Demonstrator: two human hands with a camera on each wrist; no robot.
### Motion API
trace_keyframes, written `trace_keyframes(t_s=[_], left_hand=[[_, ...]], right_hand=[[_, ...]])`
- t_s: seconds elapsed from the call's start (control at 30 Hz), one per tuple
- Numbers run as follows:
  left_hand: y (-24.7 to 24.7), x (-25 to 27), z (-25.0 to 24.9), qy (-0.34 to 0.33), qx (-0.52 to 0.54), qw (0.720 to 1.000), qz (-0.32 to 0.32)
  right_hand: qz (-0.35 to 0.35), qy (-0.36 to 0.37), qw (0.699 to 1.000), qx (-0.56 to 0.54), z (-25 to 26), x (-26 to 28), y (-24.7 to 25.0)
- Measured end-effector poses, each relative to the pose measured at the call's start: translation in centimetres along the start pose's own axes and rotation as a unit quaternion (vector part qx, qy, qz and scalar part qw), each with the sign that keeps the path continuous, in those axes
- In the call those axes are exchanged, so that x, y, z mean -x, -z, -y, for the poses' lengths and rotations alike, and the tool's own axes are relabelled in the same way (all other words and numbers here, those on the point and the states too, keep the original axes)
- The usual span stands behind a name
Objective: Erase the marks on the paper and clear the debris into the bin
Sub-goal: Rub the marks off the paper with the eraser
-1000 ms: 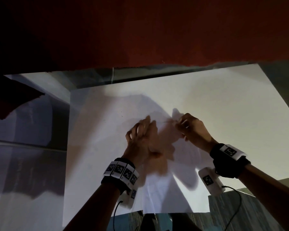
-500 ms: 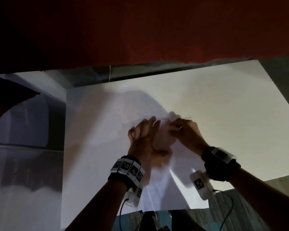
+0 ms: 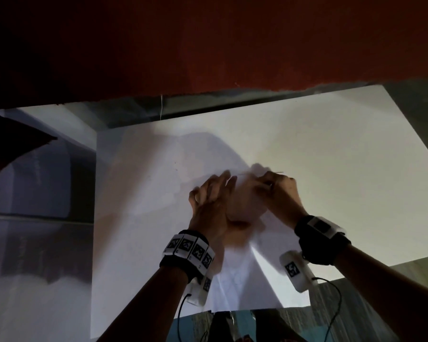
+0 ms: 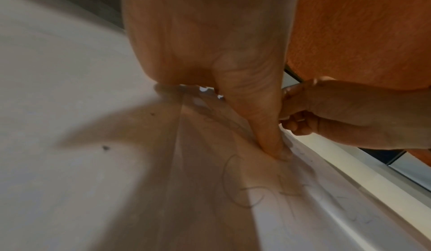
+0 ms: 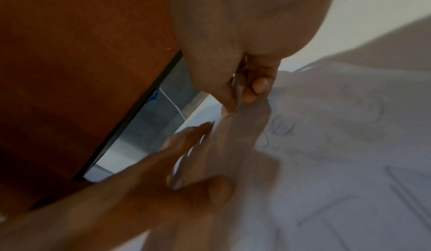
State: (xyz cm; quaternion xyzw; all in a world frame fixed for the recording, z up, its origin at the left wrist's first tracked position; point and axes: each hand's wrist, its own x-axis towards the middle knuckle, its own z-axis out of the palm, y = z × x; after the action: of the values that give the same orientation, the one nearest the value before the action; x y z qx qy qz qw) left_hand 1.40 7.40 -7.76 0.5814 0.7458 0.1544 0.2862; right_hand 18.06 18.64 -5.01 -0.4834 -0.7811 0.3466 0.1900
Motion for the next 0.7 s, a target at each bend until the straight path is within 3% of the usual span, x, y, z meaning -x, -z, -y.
trace_keyframes(t_s=[0.13, 0.23, 0.27, 0.4, 0.5, 0.53, 0.63, 0.7], left_hand=[[0.0, 0.1, 0.0, 0.006, -0.004, 1.0, 0.006], [0.1, -0.1, -0.1, -0.004, -0.069, 0.998, 0.001], [0.2, 0.0, -0.1, -0.003, -0.074, 0.997, 0.002], [0.0, 0.2, -0.2, 0.001, -0.015, 1.0, 0.003], [0.2, 0.0, -0.4, 0.001, -0.052, 0.999, 0.002], [0.2, 0.1, -0.4, 0.001, -0.053, 0.999, 0.001], [0.1, 0.4, -0.4, -0.005, -0.021, 1.0, -0.008], [0.1, 0.3, -0.4, -0.006, -0.026, 1.0, -0.012]], right_hand=[[0.104, 0.087, 0.99, 0.041, 1.3, 2.1, -0.9], [0.012, -0.013, 1.0, 0.021, -0.6, 0.0, 0.9], [0.002, -0.018, 1.0, 0.017, -0.8, 0.1, 0.8], [0.084, 0.082, 0.992, 0.049, 0.9, 2.4, -0.6], [-0.004, -0.002, 1.0, 0.014, -0.7, 0.4, 0.9], [-0.014, -0.001, 1.0, 0.01, -0.8, 0.4, 0.7], [0.063, 0.091, 0.992, 0.063, 0.7, 2.3, -1.1], [0.045, 0.061, 0.996, 0.048, 0.1, 1.6, -0.3]])
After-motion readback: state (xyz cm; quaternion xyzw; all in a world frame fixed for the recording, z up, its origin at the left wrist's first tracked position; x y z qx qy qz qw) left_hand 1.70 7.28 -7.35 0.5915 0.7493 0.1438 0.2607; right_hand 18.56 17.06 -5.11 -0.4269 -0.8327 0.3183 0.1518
